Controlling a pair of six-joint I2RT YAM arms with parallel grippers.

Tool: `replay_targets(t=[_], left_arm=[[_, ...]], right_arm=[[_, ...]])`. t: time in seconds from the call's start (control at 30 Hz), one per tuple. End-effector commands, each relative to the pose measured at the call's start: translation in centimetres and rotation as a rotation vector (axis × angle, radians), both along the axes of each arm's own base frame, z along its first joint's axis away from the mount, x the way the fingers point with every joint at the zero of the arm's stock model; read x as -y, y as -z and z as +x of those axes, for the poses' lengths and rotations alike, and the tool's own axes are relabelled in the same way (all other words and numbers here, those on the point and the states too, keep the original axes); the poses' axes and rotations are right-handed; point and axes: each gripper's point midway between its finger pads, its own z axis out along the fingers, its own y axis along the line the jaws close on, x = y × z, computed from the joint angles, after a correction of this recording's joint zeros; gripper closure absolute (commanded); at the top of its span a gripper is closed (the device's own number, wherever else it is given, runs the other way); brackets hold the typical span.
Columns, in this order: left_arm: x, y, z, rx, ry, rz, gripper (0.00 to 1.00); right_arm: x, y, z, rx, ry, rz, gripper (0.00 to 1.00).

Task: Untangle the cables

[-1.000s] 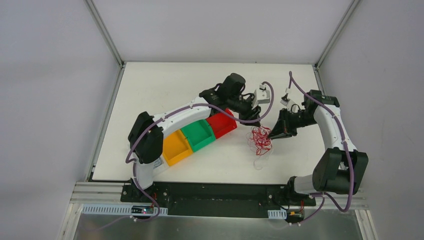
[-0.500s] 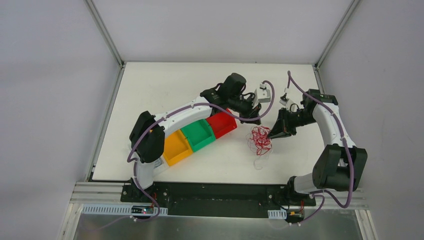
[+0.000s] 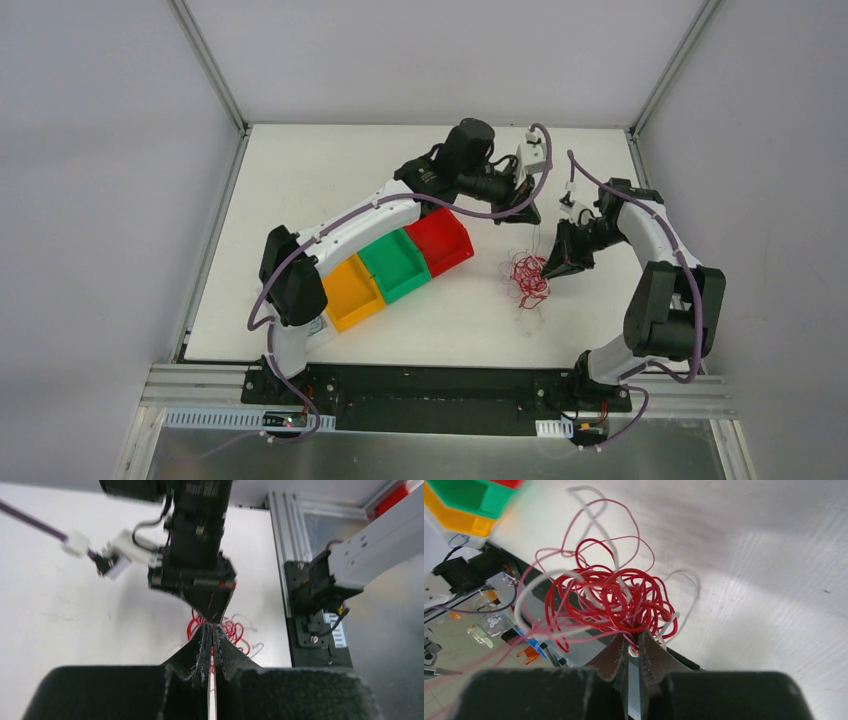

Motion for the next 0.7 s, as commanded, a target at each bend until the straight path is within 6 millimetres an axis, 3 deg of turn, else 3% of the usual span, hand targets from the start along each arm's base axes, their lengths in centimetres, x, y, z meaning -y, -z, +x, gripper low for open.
replay_targets(t=[0.0, 0.13, 0.37, 0.47, 0.57, 0.67], left_arm=[[0.1, -10.7, -1.6, 0.051, 0.012, -0.201, 1.0], [-0.4, -15.4, -1.1, 0.125, -0.021, -0.288, 1.0], [-3.1, -27.2, 0.6, 0.207, -0.13, -0.514, 1.0], [-4.3, -30.4, 0.6, 0.265, -0.166, -0.581, 1.0], [-5.1, -31.6, 0.4, 0.304, -0.189, -0.603, 1.0], [-5.4, -28.4, 0.9, 0.283, -0.204, -0.5, 1.0]], right_arm=[[1.8, 2.5, 1.7, -0.002, 0.042, -0.112, 0.93], [2.5, 3.6, 1.9, -0.005, 0.039, -0.147, 0.92], [4.8, 6.4, 0.5, -0.082, 0.031, -0.204, 0.92], [5.4, 7.0, 0.2, -0.099, 0.033, -0.206, 0.91], [5.5, 6.9, 0.2, -0.096, 0.028, -0.19, 0.93], [4.7, 5.2, 0.3, -0.057, 0.013, -0.122, 1.0]])
